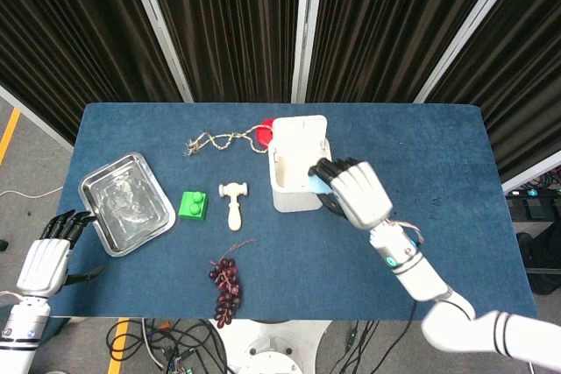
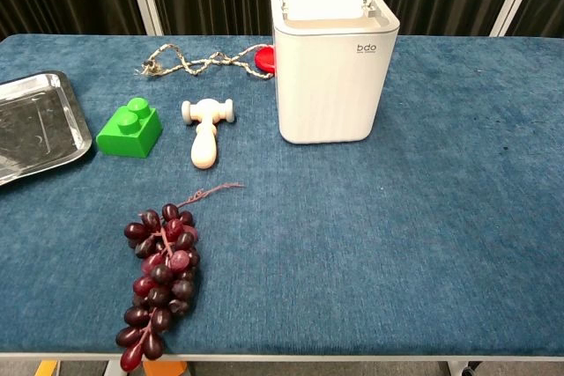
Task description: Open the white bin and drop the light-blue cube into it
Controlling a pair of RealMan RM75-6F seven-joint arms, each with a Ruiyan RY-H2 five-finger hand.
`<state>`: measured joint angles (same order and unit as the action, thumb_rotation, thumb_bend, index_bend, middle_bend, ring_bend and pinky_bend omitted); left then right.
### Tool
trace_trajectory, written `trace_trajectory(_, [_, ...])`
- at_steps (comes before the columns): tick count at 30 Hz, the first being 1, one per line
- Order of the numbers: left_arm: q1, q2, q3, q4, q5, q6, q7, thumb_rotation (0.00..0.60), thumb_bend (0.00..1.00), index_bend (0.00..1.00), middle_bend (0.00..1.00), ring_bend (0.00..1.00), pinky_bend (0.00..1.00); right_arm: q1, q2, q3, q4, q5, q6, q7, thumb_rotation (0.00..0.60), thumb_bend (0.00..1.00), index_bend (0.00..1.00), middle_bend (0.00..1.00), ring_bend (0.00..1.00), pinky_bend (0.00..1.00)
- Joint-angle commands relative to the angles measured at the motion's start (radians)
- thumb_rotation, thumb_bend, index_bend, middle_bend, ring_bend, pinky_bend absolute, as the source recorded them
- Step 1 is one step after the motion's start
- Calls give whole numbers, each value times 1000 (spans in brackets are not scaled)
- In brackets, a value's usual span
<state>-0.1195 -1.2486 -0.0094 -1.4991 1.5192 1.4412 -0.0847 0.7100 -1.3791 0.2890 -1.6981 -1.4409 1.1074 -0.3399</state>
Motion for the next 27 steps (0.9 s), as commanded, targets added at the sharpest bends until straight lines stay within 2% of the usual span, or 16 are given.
trace_trajectory(1, [2, -1, -1, 3, -2, 1, -4, 600, 50, 195, 137, 72, 117, 130, -139, 75, 164, 162, -112, -87, 600, 187, 425, 372, 237, 341])
trace_trajectory(2, [2, -1, -1, 5, -3, 2, -6, 600, 50, 195, 137, 72, 117, 143, -141, 75, 169, 186, -133, -108, 600, 159, 329, 295, 161, 233])
trace_trajectory(3, [4, 1, -2, 7, -4, 5, -10, 600, 50, 195, 137, 72, 117, 152, -143, 78, 166, 213, -137, -140, 600, 104, 180, 169, 65, 95])
trace_trajectory(4, [5, 3, -2, 8, -5, 6, -14, 600, 50, 195, 137, 72, 117, 155, -147, 82, 162, 220, -127, -151, 600, 44, 51, 55, 3, 4])
trace_trajectory(5, [6, 5, -3, 10, -5, 7, -18, 600, 50, 195, 137, 72, 117, 155, -151, 84, 158, 218, -112, -151, 600, 14, 5, 7, 0, 0])
trace_trajectory(10, [7, 10, -3, 14, 2, 14, -32, 600, 50, 194, 137, 72, 117, 125, -104, 68, 88, 207, -70, -121, 600, 0, 0, 0, 0, 0])
trace_trajectory(15, [5, 5, -3, 12, 8, 14, -22, 600, 50, 194, 137, 72, 117, 14, 21, 9, -56, 99, 51, -53, 600, 0, 0, 0, 0, 0])
trace_trajectory(18, [-1, 5, -6, 3, 10, 12, -15, 600, 50, 194, 137, 72, 117, -124, 138, -95, -145, -7, 168, 34, 600, 0, 0, 0, 0, 0])
trace_trajectory(20, [-4, 7, -7, -5, 11, 8, -9, 600, 50, 195, 137, 72, 117, -201, 201, -170, -157, -62, 220, 83, 600, 0, 0, 0, 0, 0])
trace_trajectory(24, [-12, 15, -8, -20, 15, 2, 4, 600, 50, 195, 137, 72, 117, -355, 273, -315, -89, -111, 307, 136, 600, 0, 0, 0, 0, 0])
trace_trajectory(27, [-12, 17, -8, -25, 17, 3, 8, 600, 50, 194, 137, 72, 117, -428, 268, -364, -41, -99, 341, 160, 600, 9, 0, 0, 0, 0])
